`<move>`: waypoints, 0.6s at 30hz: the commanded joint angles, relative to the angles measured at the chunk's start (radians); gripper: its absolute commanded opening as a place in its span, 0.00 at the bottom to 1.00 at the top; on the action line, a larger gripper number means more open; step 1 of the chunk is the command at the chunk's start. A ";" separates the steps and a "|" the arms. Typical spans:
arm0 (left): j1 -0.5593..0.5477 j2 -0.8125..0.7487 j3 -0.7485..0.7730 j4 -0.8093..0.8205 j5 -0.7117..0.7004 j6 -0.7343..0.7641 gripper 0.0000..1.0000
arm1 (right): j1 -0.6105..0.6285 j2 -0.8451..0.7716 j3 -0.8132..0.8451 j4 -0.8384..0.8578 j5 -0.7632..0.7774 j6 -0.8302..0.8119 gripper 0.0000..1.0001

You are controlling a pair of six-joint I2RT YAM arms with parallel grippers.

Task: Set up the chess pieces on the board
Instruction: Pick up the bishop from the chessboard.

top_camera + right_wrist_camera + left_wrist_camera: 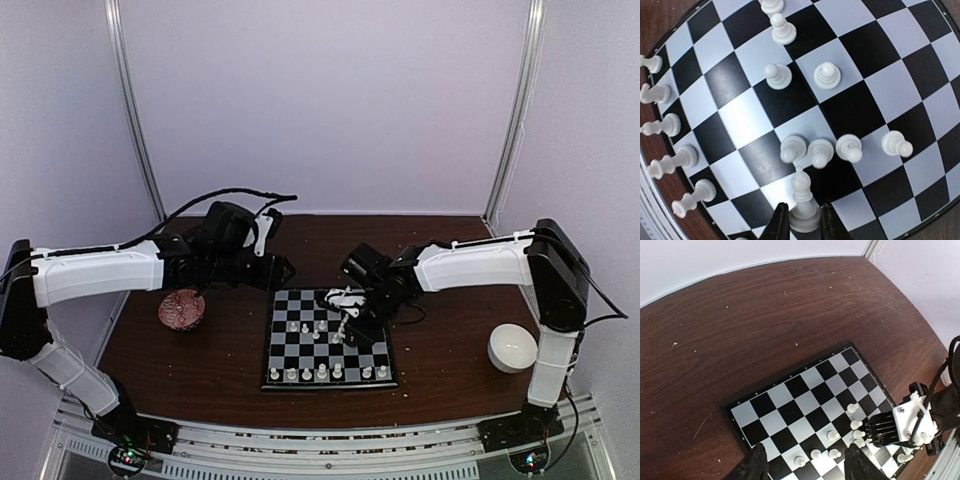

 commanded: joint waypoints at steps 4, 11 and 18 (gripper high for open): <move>0.060 0.038 -0.016 0.226 0.340 -0.046 0.52 | -0.063 -0.215 -0.127 0.104 -0.190 -0.060 0.15; 0.063 0.163 0.058 0.307 0.709 -0.085 0.52 | -0.117 -0.291 -0.132 0.144 -0.334 -0.066 0.16; 0.063 0.292 0.066 0.407 0.869 -0.247 0.49 | -0.123 -0.290 -0.112 0.138 -0.366 -0.059 0.16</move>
